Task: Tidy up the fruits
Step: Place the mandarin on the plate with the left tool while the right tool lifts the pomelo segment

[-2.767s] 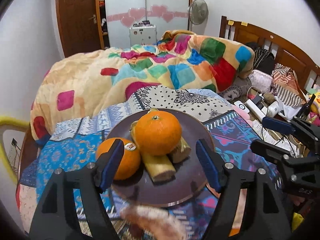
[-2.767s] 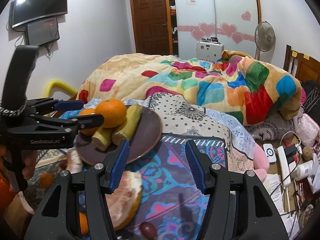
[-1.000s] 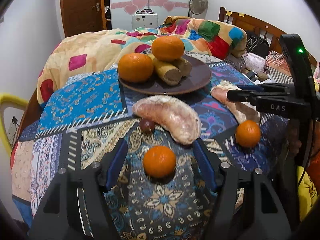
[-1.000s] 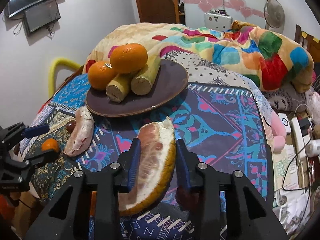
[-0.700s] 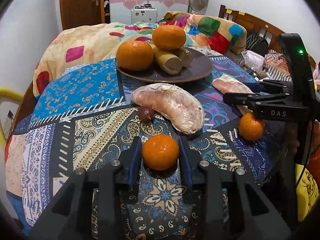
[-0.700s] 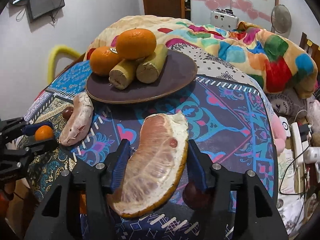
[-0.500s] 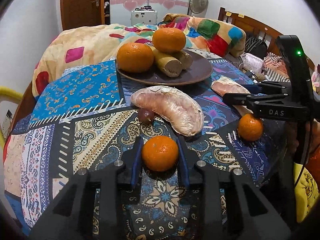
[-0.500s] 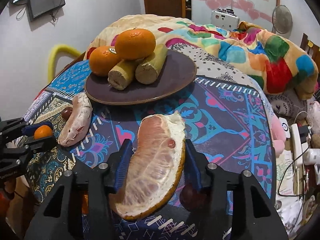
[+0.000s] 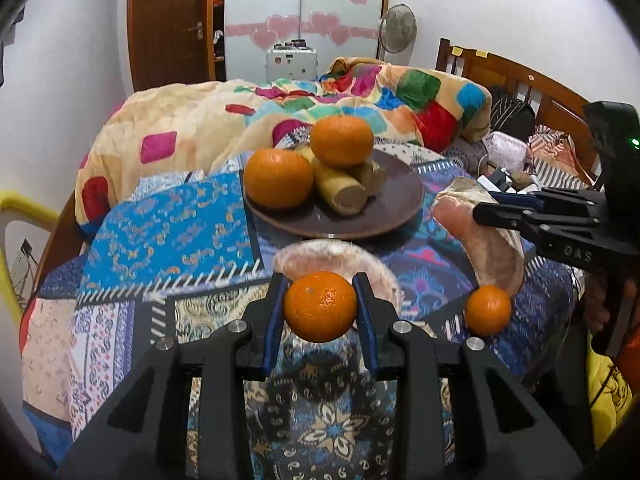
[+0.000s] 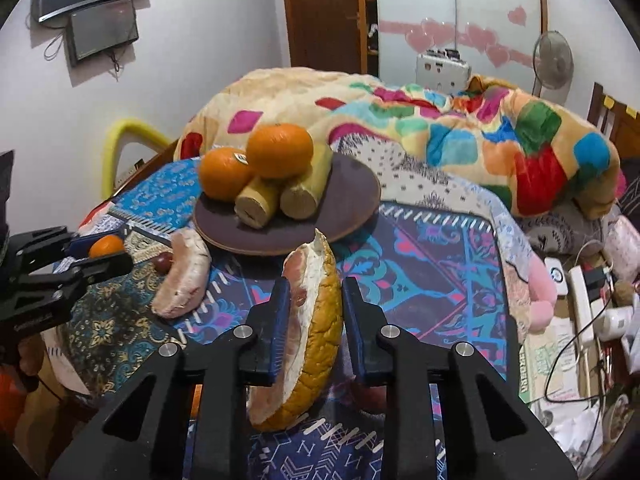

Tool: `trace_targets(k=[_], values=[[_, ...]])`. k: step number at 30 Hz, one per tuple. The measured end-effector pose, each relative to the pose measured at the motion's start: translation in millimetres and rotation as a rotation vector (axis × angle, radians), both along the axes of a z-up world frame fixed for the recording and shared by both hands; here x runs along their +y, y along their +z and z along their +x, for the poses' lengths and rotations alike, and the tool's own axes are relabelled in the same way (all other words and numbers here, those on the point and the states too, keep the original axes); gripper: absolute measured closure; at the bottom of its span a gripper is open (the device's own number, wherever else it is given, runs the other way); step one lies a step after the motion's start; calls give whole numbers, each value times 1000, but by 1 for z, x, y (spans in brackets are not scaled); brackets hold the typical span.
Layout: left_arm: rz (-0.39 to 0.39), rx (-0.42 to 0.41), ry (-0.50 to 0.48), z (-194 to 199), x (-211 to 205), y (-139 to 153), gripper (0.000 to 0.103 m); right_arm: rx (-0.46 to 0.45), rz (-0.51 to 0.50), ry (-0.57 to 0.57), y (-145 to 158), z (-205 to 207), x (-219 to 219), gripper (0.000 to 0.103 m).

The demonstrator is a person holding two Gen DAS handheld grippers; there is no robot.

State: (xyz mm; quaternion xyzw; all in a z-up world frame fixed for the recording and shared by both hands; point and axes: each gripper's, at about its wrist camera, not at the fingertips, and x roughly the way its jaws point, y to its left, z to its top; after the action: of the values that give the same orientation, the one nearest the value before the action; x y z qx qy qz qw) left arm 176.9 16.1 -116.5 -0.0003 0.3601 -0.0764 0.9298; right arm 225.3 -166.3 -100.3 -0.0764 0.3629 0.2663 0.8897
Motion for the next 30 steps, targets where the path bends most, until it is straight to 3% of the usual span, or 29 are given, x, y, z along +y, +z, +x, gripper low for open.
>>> trace_targets(k=[14,24,30], values=[[25,-56,7,43,-3,16,70,-97,34,-19,28,22,2,83],[47,-24,-6,80,-4,-1,70,-130,32,-17,30,56,19,86],[54,-18,-15,89,-5,-9,70,-89,5,-30,13,91,32,89]])
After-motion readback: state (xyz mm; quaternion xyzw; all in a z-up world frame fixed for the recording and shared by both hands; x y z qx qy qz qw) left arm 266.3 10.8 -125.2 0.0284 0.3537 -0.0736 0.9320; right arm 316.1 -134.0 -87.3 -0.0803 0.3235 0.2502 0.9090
